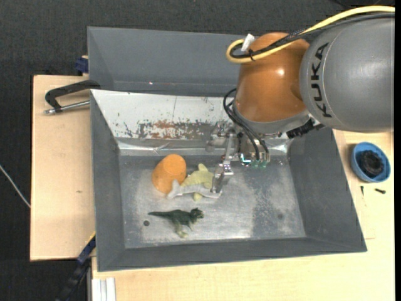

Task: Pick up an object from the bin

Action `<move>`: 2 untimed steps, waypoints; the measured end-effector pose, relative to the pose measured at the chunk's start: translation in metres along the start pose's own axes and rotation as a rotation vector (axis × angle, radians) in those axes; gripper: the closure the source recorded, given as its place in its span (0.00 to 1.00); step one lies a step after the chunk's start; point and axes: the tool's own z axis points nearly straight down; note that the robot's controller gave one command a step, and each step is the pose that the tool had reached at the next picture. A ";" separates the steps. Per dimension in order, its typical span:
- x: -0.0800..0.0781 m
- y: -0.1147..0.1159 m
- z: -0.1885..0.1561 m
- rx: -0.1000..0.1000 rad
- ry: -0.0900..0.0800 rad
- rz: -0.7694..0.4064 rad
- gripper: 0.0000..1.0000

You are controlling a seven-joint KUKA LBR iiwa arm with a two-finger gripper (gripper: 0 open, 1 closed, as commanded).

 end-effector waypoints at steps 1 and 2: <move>-0.003 0.014 0.111 0.000 -0.012 -0.251 0.00; -0.004 0.014 0.109 0.000 -0.015 -0.249 1.00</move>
Offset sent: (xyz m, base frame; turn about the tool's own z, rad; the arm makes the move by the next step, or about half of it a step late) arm 0.0003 0.0122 -0.1124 -0.2502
